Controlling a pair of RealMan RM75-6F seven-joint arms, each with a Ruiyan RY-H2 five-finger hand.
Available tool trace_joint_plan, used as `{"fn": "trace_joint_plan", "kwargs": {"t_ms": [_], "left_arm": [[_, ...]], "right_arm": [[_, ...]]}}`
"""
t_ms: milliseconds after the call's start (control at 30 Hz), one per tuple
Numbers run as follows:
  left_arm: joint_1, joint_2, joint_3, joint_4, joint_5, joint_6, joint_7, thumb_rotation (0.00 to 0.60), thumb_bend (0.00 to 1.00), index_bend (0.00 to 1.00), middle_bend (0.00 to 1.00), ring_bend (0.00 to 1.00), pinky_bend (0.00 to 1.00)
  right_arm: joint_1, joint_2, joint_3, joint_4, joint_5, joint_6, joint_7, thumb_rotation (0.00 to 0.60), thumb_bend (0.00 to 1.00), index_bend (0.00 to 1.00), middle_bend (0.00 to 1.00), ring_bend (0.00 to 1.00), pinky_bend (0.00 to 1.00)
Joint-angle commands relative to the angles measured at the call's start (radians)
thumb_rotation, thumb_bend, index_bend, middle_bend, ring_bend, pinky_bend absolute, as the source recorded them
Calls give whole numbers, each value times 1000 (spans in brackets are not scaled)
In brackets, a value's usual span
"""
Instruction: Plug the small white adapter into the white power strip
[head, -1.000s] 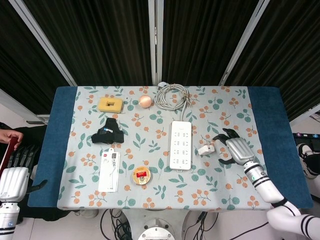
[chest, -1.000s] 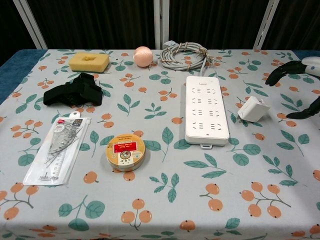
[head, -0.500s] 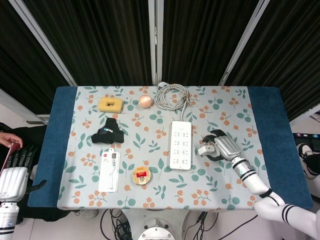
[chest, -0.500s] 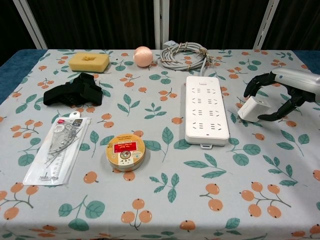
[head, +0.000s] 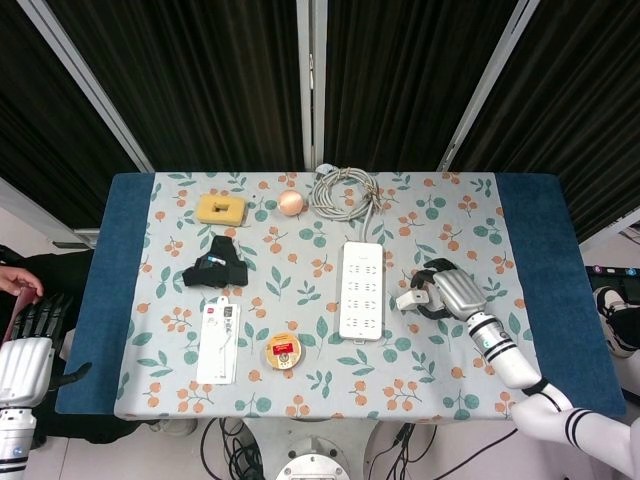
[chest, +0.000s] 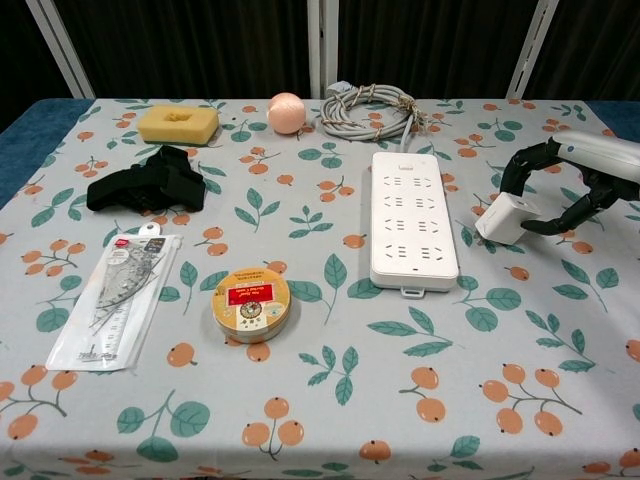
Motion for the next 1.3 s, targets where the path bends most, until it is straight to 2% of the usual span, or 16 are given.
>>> {"fn": "trace_joint_plan", "kwargs": {"t_ms": [33,267,367,500,567,700,900,1100,1300], "left_arm": [[-1,-1,0,0,1,-1,0,600,92,20,24,0,0],[2,0,1,2,-3,-4,-7,600,92,20,24,0,0],[2,2,1,3,-3,-6,-10,600,92,20,23,0,0],[-1,3,1,4,5,-5,-14,600,93,20,22,0,0],[-2,4,2,5,9,-5,-15,600,92,20,22,0,0],[-5,3,4,5,23,0,-18,600,92,20,20,0,0],[-2,-1,8,15,38,12,-32,600,92,20,19,0,0],[7,-8,12,34,42,25,-55,600,92,20,19,0,0],[12,-18,16,56,44,28,-77,600,92,20,19,0,0]], "right_arm": [[3,-10,-1,12,-1,4,9,600,232,470,453,222,168],[-4,-31,20,30,2,68,15,600,349,669,610,372,253],[2,16,37,-31,7,79,-10,600,377,702,636,400,256],[36,118,84,-183,58,40,-153,600,416,720,655,421,256],[57,153,117,-257,125,-1,-240,600,442,727,668,433,256],[128,191,176,-384,353,-84,-514,600,465,741,684,445,239],[257,152,196,-438,690,-95,-809,600,486,745,688,448,204],[367,72,189,-409,916,-50,-961,600,533,745,688,449,186],[436,16,185,-375,1040,-24,-1026,600,546,745,688,449,173]]}}
